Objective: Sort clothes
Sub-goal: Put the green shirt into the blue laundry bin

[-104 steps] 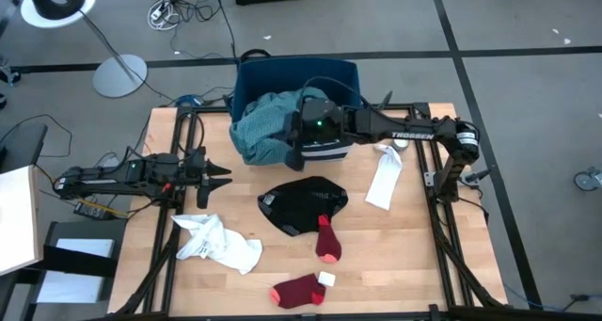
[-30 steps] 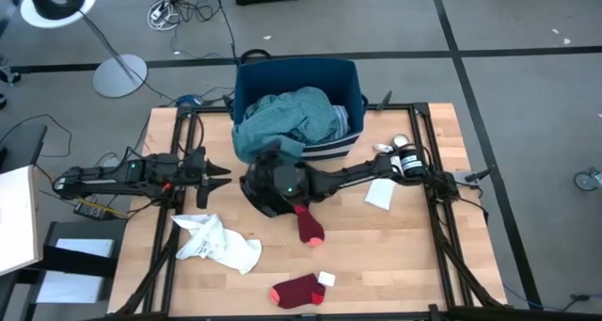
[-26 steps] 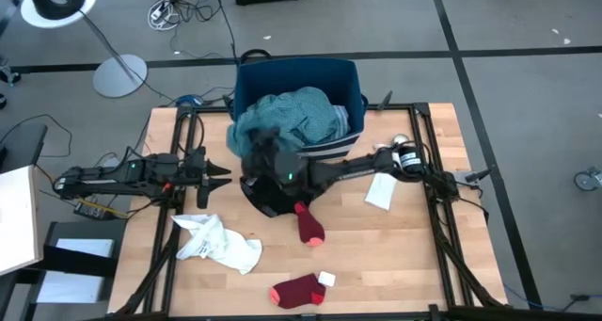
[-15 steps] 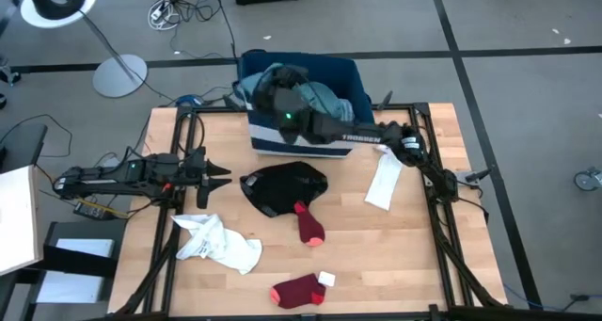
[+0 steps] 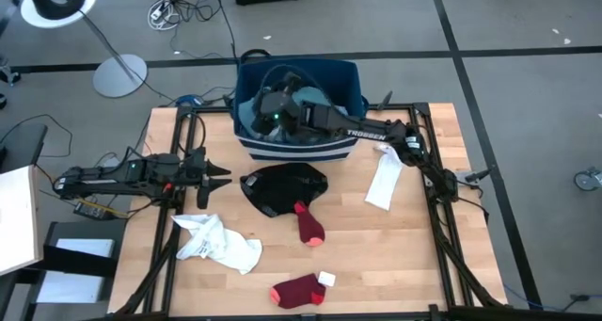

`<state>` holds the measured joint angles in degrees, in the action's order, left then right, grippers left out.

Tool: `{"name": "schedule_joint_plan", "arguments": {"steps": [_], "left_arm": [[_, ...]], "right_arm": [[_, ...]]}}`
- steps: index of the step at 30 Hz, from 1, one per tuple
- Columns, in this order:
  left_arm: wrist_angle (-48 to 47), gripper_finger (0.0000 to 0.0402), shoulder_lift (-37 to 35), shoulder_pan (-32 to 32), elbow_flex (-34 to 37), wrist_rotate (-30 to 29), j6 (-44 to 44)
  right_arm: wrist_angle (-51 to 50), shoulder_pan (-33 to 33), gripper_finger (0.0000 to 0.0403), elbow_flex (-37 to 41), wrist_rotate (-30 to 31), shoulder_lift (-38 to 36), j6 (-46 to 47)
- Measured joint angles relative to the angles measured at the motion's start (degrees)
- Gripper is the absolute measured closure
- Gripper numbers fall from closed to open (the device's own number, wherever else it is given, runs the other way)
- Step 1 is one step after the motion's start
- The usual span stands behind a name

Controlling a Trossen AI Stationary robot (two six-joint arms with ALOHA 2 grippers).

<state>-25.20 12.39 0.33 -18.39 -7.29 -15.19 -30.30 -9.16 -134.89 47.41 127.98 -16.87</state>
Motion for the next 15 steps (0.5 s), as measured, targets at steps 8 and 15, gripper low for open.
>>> {"name": "schedule_joint_plan", "arguments": {"steps": [8, 15], "left_arm": [[-0.01, 0.0259, -0.01, 0.01, 0.00, 0.00, -0.01], [0.01, 0.0259, 0.01, -0.01, 0.00, 0.00, -0.03]], "right_arm": [[-19.42, -8.34, 0.0403, -0.09, -29.78, -1.00, 25.65], [-36.96, -14.92, 0.0403, 2.89, -39.81, -0.58, 31.75]]}}
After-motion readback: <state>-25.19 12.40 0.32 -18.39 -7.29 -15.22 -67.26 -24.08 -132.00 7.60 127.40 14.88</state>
